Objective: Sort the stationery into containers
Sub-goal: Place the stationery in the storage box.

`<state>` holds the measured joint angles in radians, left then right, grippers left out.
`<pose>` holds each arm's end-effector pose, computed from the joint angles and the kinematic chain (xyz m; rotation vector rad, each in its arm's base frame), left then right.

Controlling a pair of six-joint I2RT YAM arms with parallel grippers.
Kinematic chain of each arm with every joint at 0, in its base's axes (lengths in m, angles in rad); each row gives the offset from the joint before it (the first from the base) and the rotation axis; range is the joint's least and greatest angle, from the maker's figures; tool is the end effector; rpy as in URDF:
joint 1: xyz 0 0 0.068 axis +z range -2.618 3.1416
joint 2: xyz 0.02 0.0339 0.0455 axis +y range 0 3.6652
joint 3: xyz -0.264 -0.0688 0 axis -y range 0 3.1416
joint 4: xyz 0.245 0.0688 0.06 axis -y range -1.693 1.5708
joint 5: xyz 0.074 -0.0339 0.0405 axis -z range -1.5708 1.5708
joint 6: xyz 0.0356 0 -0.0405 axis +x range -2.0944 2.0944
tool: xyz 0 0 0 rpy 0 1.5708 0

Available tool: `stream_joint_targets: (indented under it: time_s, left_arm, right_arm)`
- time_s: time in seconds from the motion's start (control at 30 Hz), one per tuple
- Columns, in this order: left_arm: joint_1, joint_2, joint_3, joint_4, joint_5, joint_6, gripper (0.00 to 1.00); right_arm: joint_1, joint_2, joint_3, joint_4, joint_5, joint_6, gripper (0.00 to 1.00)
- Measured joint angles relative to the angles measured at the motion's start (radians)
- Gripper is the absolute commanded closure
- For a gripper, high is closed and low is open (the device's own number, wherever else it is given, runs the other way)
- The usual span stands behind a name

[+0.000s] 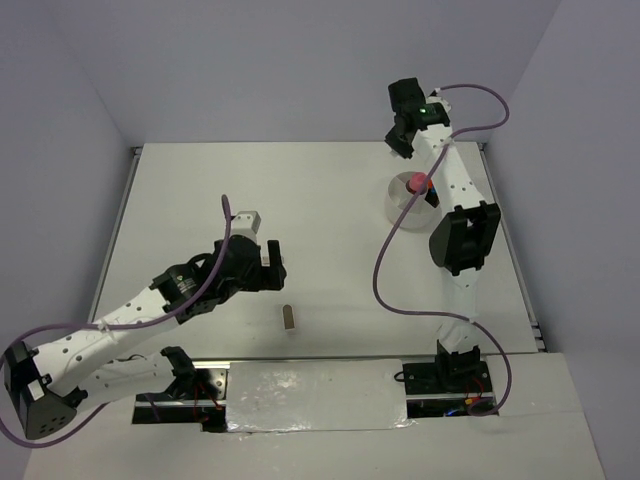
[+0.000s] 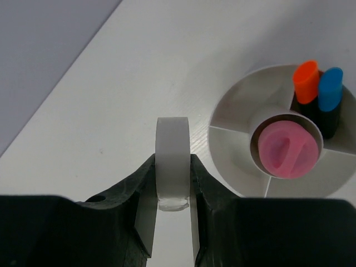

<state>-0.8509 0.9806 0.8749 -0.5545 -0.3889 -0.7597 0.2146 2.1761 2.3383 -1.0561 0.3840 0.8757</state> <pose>0.1470 -0.1471 0.3011 -0.1119 2.2120 -0.4774 0.4614 0.0869 0.3460 0.9239 2.1922 0.0387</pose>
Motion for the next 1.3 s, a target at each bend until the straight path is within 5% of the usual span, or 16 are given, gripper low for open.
stream_joint_targets:
  time_s: [0.87, 1.3]
  left_arm:
    - [0.037, -0.085, -0.042, 0.000, 0.076, 0.153, 0.01]
    - [0.097, -0.089, -0.063, 0.008, 0.153, 0.211, 0.01]
  right_arm:
    - [0.011, 0.105, -0.029, -0.092, 0.179, 0.036, 0.87]
    - [0.013, 0.105, -0.067, -0.103, 0.180, 0.071, 0.62]
